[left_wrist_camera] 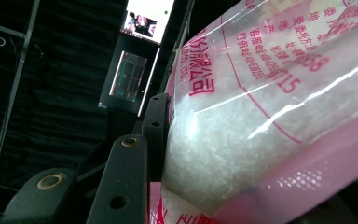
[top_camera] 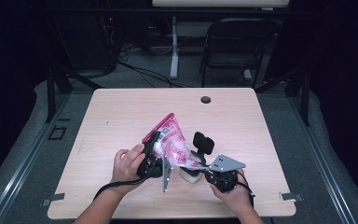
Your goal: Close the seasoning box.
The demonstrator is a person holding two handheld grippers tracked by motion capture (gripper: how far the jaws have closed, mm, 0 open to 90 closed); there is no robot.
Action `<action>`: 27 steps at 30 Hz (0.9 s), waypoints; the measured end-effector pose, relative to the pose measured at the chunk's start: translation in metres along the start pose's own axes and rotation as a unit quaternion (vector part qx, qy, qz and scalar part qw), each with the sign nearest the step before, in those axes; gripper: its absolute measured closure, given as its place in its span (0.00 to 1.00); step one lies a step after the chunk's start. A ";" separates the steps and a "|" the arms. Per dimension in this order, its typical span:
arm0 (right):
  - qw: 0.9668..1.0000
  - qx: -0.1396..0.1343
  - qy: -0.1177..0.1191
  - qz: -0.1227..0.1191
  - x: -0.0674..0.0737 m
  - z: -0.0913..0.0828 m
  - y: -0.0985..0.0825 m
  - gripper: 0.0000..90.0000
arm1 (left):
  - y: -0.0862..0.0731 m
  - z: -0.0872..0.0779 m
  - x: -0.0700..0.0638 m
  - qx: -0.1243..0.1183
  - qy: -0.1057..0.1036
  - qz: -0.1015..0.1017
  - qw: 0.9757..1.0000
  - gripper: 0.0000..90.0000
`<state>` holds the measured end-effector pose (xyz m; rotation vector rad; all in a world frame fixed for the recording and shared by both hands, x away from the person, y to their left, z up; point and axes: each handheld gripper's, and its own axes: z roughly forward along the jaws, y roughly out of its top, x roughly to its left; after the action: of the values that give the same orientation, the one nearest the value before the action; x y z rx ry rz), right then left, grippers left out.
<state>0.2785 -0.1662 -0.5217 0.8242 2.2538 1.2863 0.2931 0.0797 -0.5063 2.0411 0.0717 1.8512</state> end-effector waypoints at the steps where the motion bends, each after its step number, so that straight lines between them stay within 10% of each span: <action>1: 1.000 0.000 0.000 0.000 0.000 0.000 0.000 0.99 | 0.000 0.000 0.000 0.000 0.000 0.000 1.000 0.74; 27: 1.000 0.003 0.000 0.000 0.001 0.001 0.000 0.99 | 0.003 -0.003 0.002 -0.004 0.002 -0.004 1.000 0.75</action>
<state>0.2784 -0.1652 -0.5226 0.8270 2.2582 1.2816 0.2902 0.0787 -0.5030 2.0285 0.0728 1.8479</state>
